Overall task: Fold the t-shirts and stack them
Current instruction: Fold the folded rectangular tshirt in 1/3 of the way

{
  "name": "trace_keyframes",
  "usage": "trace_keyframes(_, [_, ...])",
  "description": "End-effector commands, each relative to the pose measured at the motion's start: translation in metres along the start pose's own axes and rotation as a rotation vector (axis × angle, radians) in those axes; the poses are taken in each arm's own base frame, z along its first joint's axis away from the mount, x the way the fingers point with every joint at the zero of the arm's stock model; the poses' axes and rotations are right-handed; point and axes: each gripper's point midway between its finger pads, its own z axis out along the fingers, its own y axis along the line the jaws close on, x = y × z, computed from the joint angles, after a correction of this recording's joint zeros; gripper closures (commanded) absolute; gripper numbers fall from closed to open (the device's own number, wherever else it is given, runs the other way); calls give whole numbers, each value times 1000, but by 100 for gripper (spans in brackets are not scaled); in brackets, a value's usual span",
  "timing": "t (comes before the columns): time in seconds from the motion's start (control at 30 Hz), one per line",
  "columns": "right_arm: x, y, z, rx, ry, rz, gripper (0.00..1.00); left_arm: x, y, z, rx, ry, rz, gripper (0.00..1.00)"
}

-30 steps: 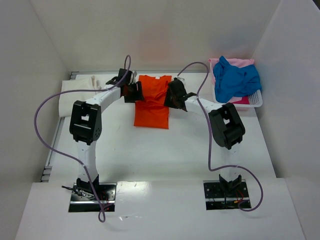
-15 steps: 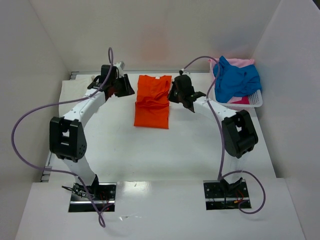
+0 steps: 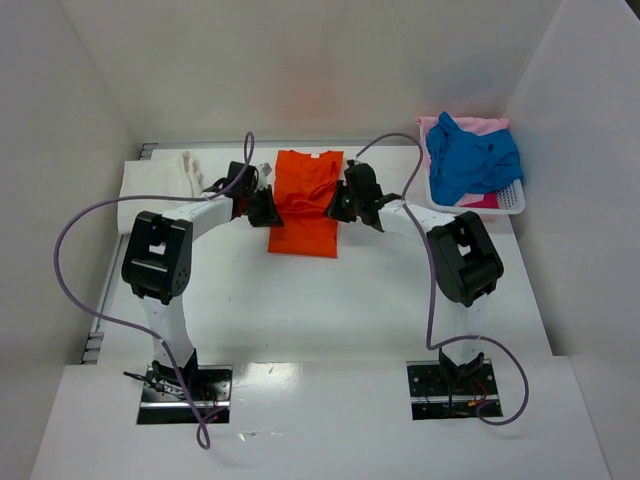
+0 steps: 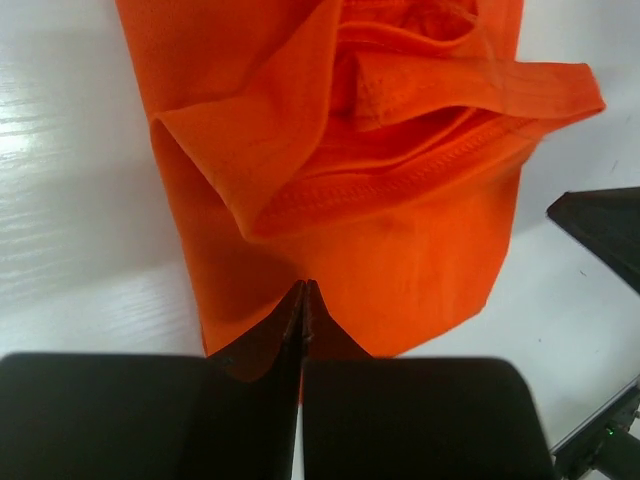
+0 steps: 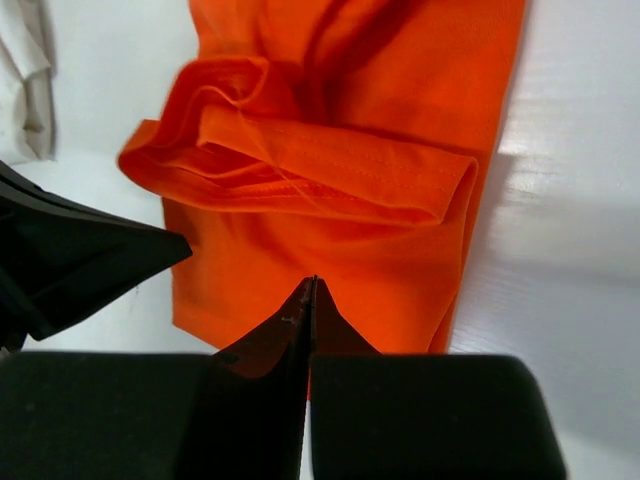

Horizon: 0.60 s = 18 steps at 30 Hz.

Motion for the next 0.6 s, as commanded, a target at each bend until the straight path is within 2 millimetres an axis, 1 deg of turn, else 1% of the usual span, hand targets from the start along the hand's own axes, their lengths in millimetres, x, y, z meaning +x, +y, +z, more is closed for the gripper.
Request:
trace_keyframes(0.0, [-1, 6, 11, -31, -3, 0, 99, -34, -17, 5, 70, -82, 23, 100])
trace_keyframes(0.1, [4, -1, 24, -14, 18, -10, 98, -34, -9, 21, 50, -61, 2, 100])
trace_keyframes(0.17, [5, -3, 30, -7, 27, -13, 98, -40, -3, 29, 44, -63, -6, 100])
trace_keyframes(0.2, [5, -3, 32, -6, 28, -13, 98, -44, -4, 31, 46, -67, -4, 100])
trace_keyframes(0.23, [1, -3, 35, 0, 18, -13, 98, -45, -1, 31, 44, -69, -7, 100])
trace_keyframes(0.3, [-3, -7, 38, 22, 2, -24, 98, -57, -3, 29, 43, -96, -2, 100])
trace_keyframes(0.37, [-9, -6, 43, 27, -9, -43, 96, -62, 1, 33, 32, -101, -1, 100])
trace_keyframes(0.43, [-16, -6, 49, 42, -20, -53, 95, -76, 3, 31, 32, -126, 3, 99])
trace_keyframes(0.47, [-15, -8, 54, 49, -15, -58, 95, -77, 4, 33, 32, -124, 2, 98])
trace_keyframes(0.53, [-21, -7, 58, 53, -26, -59, 95, -80, 3, 34, 33, -127, 3, 96])
trace_keyframes(0.57, [-20, -10, 61, 64, -28, -58, 95, -83, 1, 33, 35, -132, 6, 95])
